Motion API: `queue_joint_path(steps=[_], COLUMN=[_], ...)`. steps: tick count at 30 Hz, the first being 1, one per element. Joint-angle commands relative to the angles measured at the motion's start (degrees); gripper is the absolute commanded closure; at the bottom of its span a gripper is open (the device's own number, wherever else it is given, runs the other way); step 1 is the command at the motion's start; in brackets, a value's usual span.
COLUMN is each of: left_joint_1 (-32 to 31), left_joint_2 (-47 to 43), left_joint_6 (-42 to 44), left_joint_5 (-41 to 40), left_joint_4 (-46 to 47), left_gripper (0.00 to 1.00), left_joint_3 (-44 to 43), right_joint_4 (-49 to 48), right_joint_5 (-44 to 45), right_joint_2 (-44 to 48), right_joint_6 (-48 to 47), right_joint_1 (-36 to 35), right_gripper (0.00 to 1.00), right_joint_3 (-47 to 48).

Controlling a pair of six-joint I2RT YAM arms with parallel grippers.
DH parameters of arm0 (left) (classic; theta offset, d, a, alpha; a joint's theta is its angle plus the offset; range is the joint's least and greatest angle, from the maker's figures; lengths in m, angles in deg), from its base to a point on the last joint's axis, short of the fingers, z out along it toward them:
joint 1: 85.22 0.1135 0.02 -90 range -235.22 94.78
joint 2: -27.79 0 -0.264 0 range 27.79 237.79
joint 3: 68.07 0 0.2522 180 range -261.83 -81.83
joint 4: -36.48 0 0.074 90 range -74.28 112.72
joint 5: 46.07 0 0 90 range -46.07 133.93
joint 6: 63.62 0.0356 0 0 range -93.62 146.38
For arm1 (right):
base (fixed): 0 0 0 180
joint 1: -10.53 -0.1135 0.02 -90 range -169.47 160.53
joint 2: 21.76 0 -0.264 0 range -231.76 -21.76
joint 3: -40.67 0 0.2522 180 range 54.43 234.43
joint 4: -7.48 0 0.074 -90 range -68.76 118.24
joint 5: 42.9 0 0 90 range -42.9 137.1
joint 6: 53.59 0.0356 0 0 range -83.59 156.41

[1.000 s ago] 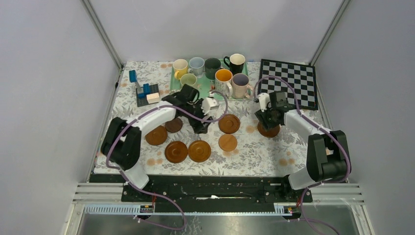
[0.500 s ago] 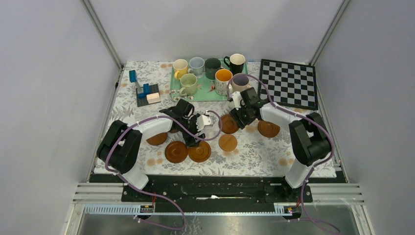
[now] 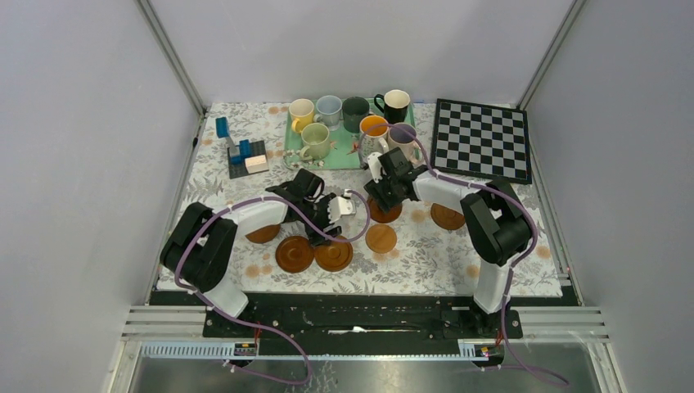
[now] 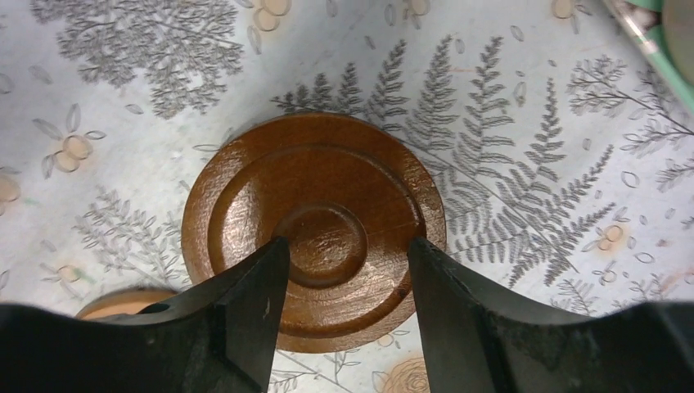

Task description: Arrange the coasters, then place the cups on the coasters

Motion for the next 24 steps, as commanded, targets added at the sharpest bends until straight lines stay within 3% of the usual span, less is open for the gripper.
queue_joint_path(steps=[1,15,24], left_joint_1=[-0.6,-0.5,-0.7], left_joint_2=[-1.1,5.4,11.9], left_joint_6=[1.2,-9.1,-15.5], left_joint_5=[-1.2,-1.3,-3.5], left_joint_4=[3.2,10.3,15.2], left_gripper=[0.30,0.51,0.53], left_joint_3=[0.7,-6.3,-13.0], right_joint_4=[1.0,2.2,2.0], right_joint_5=[6.5,8.9,8.5], right_joint_2=[-2.1,6.1,11.5], right_joint_6=[-0.3,-5.0,-8.0], right_joint_1=[-0.1,5.8,9.6], right_gripper=[0.38,0.42,0.43], right_joint_3=[-0.2,-11.3,-18.7])
